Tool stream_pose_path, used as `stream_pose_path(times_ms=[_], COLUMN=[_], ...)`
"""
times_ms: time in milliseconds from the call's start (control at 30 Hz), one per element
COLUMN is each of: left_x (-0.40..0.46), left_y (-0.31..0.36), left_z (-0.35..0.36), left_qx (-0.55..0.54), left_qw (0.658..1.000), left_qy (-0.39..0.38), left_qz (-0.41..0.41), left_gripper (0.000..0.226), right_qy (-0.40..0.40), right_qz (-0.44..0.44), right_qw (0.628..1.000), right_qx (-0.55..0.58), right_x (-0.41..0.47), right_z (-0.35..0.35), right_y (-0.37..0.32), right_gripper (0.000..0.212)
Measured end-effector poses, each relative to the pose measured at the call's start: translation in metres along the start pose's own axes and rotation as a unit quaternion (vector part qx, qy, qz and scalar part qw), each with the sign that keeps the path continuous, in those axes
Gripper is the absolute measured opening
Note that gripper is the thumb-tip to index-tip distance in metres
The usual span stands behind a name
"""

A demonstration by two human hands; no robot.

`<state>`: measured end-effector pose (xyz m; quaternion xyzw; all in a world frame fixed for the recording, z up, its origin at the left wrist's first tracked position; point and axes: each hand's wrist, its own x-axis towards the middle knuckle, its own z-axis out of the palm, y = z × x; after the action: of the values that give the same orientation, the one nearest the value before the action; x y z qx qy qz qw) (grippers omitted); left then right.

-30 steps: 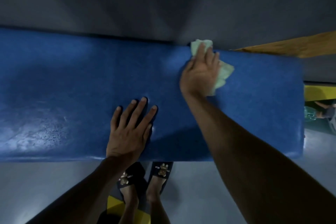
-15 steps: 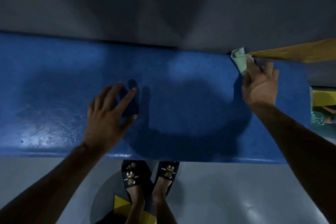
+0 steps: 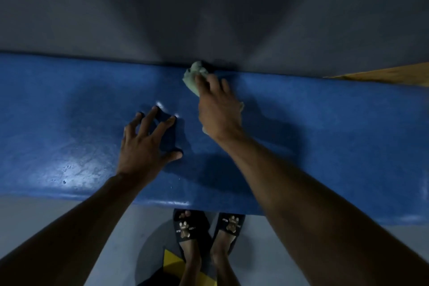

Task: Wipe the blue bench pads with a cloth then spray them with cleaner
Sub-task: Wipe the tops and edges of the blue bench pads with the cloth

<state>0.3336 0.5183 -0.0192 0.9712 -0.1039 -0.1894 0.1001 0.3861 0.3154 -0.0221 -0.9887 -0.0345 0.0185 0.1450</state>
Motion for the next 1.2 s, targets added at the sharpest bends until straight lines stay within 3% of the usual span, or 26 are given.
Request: stream_pose_path(times_ms=[67,100,200,267,367,467,533,633,733,800,833,900,1000,1133,1200], left_x=[0.001,0.001,0.002,0.002,0.0,0.0,0.001,0.0,0.002,0.003,0.003,0.003,0.005,0.005,0.005], left_y=[0.002,0.003,0.006,0.008,0.011,0.012,0.012,0.013,0.015,0.015,0.015,0.016,0.018,0.018,0.019], left_z=[-0.001,-0.001,-0.001,-0.001,0.001,0.002,0.002,-0.001,-0.005,-0.007,-0.008,-0.008,-0.008,-0.004,-0.004], left_qx=[0.0,0.0,0.0,0.005,0.009,0.015,0.018,0.018,0.016,0.011,0.009,0.006,0.007,0.017,0.018], left_qw=[1.0,1.0,1.0,1.0,1.0,1.0,1.0,1.0,1.0,1.0,1.0,1.0,0.999,0.999,0.999], left_qy=[0.002,0.004,0.004,0.005,0.008,0.012,0.007,0.005,-0.002,-0.003,0.0,0.002,0.002,0.01,0.008], left_qz=[-0.004,-0.004,-0.007,-0.009,-0.013,-0.012,-0.015,-0.017,-0.021,-0.025,-0.025,-0.028,-0.033,-0.033,-0.032], left_gripper=[0.09,0.09,0.09,0.09,0.087,0.086,0.086,0.088,0.091,0.092,0.092,0.093,0.092,0.09,0.089], right_qy=[-0.017,-0.004,0.04,0.091,0.153,0.211,0.209,0.094,0.017,0.014,0.014,0.019,0.089,0.185,0.172], right_qz=[-0.052,-0.033,0.117,0.211,0.34,0.4,0.352,0.112,-0.046,-0.075,-0.051,0.082,0.231,0.326,0.326], right_qw=[0.998,0.998,0.99,0.972,0.927,0.89,0.908,0.989,0.999,0.996,0.997,0.996,0.968,0.927,0.927], right_qx=[-0.04,-0.058,-0.073,-0.057,-0.027,0.058,0.093,-0.011,-0.009,-0.054,-0.064,-0.041,-0.038,-0.001,0.072], right_x=[-0.004,-0.012,-0.051,-0.074,-0.068,-0.035,-0.017,-0.016,-0.023,-0.034,-0.04,-0.054,-0.071,-0.06,-0.055], right_z=[-0.011,-0.015,-0.039,-0.054,-0.037,-0.007,0.004,0.011,0.0,-0.012,-0.018,-0.035,-0.054,-0.024,-0.006], right_y=[0.045,0.077,0.185,0.221,0.201,0.132,0.074,0.005,0.033,0.081,0.111,0.172,0.218,0.165,0.108], right_gripper=[0.086,0.083,0.063,0.06,0.057,0.041,0.036,0.056,0.069,0.063,0.061,0.059,0.063,0.056,0.051])
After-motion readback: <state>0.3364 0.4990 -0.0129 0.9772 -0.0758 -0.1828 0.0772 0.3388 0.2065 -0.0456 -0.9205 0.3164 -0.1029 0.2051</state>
